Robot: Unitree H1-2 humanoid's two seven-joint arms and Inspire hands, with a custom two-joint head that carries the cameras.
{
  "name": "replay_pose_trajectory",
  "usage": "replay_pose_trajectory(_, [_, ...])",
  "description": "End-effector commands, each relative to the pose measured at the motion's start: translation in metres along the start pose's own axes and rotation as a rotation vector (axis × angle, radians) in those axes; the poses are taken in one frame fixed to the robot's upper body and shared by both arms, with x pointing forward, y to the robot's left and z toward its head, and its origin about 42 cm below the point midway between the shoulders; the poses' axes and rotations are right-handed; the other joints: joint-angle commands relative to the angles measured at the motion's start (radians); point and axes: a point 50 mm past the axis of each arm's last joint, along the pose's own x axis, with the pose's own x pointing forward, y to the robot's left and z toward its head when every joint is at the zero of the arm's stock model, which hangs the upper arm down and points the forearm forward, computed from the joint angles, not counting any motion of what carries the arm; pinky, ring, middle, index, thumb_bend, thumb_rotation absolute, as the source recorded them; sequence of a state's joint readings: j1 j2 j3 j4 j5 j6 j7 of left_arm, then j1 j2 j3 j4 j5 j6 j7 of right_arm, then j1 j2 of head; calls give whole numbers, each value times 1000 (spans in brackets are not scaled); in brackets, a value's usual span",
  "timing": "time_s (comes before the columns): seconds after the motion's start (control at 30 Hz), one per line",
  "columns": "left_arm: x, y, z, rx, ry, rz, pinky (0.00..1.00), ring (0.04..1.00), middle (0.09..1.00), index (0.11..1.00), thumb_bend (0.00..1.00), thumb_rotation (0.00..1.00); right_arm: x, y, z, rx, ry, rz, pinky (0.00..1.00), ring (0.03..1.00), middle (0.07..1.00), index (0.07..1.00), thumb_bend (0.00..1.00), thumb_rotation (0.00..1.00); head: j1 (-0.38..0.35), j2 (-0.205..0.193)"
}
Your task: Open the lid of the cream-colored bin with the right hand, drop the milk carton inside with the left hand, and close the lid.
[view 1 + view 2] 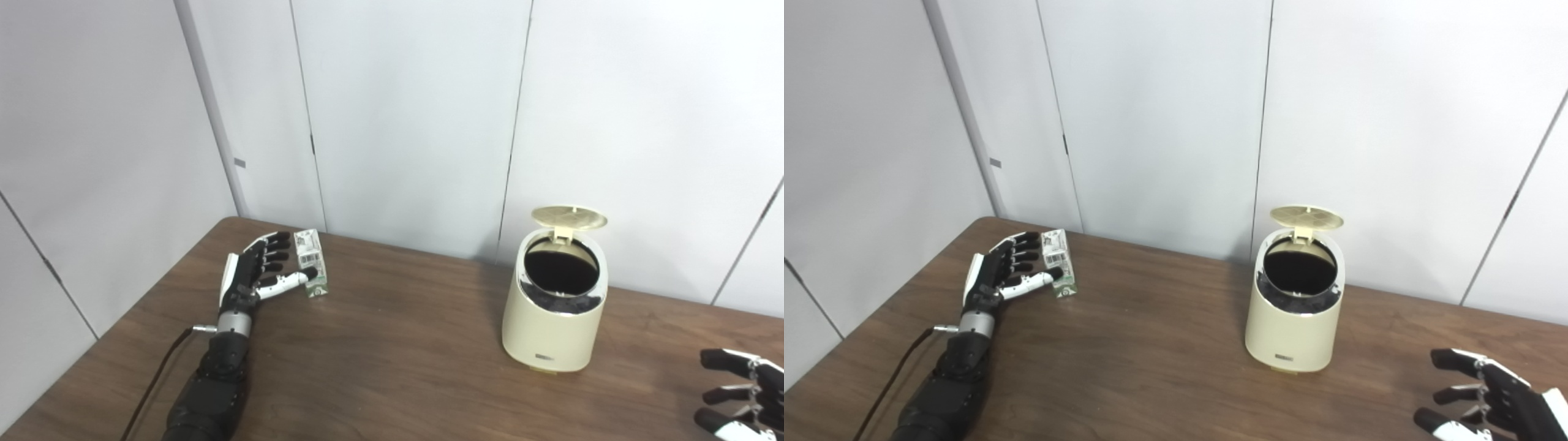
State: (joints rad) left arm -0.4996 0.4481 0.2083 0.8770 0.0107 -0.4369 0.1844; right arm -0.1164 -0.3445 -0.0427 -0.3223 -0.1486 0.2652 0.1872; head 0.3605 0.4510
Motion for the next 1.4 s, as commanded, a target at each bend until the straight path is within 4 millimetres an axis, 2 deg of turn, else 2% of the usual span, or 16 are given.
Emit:
replay_pose_trajectory(0.0, [22, 6, 26, 14, -95, 20, 698, 724, 754, 780, 1000, 227, 1, -10, 16, -28, -75, -22, 315, 589, 763, 732, 1000, 541, 0, 2])
replay_pose_trajectory(0.27, [23, 1, 26, -18, -89, -6, 704, 743, 767, 786, 1000, 204, 0, -9, 17, -27, -68, -23, 324, 592, 763, 734, 1000, 539, -4, 6])
replay_pose_trajectory(0.6, [27, -8, 31, 16, -101, -28, 667, 712, 746, 768, 1000, 194, -1, -9, 18, -36, -55, -25, 329, 621, 786, 757, 1000, 518, -11, 13])
replay_pose_trajectory(0.7, [28, -10, 32, -15, -99, -29, 663, 699, 733, 752, 999, 158, -2, -10, 18, -35, -50, -28, 324, 614, 778, 752, 1000, 520, -11, 15])
replay_pose_trajectory(0.83, [28, -12, 34, -30, -106, -15, 645, 660, 696, 710, 928, 59, -3, -10, 16, -39, -47, -28, 323, 614, 779, 754, 1000, 536, -9, 16])
replay_pose_trajectory(0.93, [27, -14, 36, -60, -109, 21, 557, 573, 599, 632, 864, 4, -4, -10, 15, -35, -49, -29, 331, 616, 782, 757, 1000, 544, -9, 19])
replay_pose_trajectory(0.97, [27, -15, 37, -66, -111, 33, 525, 547, 546, 605, 711, 2, -5, -10, 14, -32, -51, -29, 337, 620, 786, 758, 1000, 539, -9, 19])
replay_pose_trajectory(1.0, [27, -15, 38, -72, -112, 45, 492, 522, 507, 563, 618, 1, -5, -10, 14, -32, -53, -29, 343, 623, 790, 760, 1000, 536, -10, 20])
replay_pose_trajectory(1.07, [28, -17, 39, -82, -111, 60, 440, 485, 479, 516, 543, 0, -6, -10, 14, -34, -57, -26, 353, 633, 799, 767, 1000, 535, -9, 22])
replay_pose_trajectory(1.2, [29, -18, 40, -83, -115, 71, 397, 454, 479, 495, 525, 0, -7, -10, 12, -37, -59, -22, 369, 645, 805, 782, 997, 541, -6, 23])
replay_pose_trajectory(1.37, [29, -20, 42, -89, -120, 82, 400, 453, 487, 487, 523, 0, -8, -9, 10, -34, -63, -23, 373, 651, 815, 790, 988, 540, -6, 23])
